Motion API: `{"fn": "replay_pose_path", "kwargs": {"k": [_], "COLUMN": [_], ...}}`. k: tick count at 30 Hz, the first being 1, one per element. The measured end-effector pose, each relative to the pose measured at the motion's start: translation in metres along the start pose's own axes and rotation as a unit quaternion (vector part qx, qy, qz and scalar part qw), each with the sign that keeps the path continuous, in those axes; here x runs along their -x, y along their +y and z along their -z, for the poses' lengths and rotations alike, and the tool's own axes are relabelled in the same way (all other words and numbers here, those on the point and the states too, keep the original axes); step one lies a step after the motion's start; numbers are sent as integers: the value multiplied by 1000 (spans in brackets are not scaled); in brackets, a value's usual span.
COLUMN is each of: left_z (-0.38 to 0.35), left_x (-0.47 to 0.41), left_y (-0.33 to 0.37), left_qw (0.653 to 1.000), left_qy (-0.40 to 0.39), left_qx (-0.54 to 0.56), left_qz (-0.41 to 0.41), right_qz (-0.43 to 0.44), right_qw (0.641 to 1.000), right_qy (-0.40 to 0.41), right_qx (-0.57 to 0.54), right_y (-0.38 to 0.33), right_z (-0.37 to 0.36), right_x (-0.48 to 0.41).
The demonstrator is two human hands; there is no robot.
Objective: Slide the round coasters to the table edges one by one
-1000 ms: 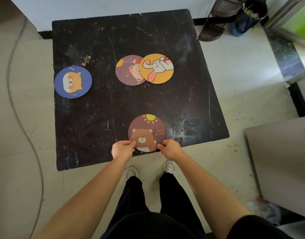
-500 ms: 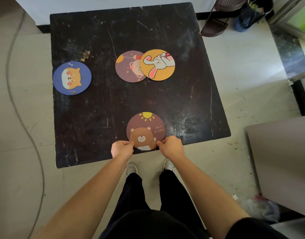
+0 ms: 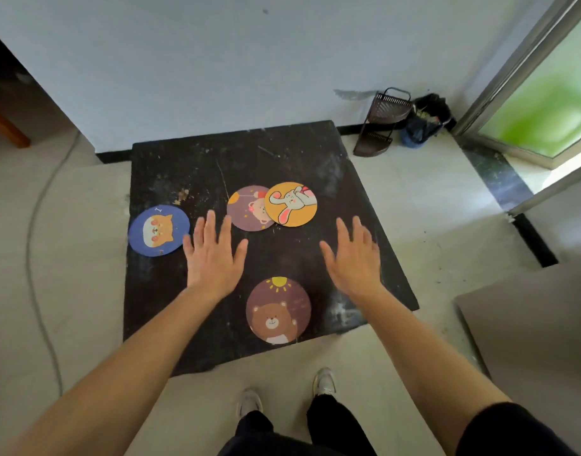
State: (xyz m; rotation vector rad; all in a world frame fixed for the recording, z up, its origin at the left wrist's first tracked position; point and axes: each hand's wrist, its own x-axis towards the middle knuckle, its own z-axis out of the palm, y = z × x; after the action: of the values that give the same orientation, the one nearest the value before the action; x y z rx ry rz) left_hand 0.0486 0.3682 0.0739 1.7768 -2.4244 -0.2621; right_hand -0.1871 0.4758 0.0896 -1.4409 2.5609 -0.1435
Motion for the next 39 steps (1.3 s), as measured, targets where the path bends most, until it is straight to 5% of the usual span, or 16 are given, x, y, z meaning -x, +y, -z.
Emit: {"fn": "replay_pose_path", "kwargs": {"k": [6,11,19,24,30,39], "left_z": [128,190,166,134,98,78], "left_x": [-73,-85,-91,-95,-101,-167], "left_y": [48,109,266,313,449,539], "left_qw": [969,957,948,962,976,977], "left_qy": [205,248,253,216,164,173], "left_qx": [-15,-9,-28,-39,-27,-23], "left_qz": [-135,-147,-193,-162,-142,-126], "right_qz": [100,101,112,146,151,151], "right_qw": [956,920,917,922,941,949], "right_qy": [272,377,383,358,302,276], "right_qx": [32,43,27,26,38,5], "right_y": [-3,25,154,206,339,413], "right_z": [135,208,243,237,265,287], "right_x": [-43,-56,-99,-124,-171,-261]}}
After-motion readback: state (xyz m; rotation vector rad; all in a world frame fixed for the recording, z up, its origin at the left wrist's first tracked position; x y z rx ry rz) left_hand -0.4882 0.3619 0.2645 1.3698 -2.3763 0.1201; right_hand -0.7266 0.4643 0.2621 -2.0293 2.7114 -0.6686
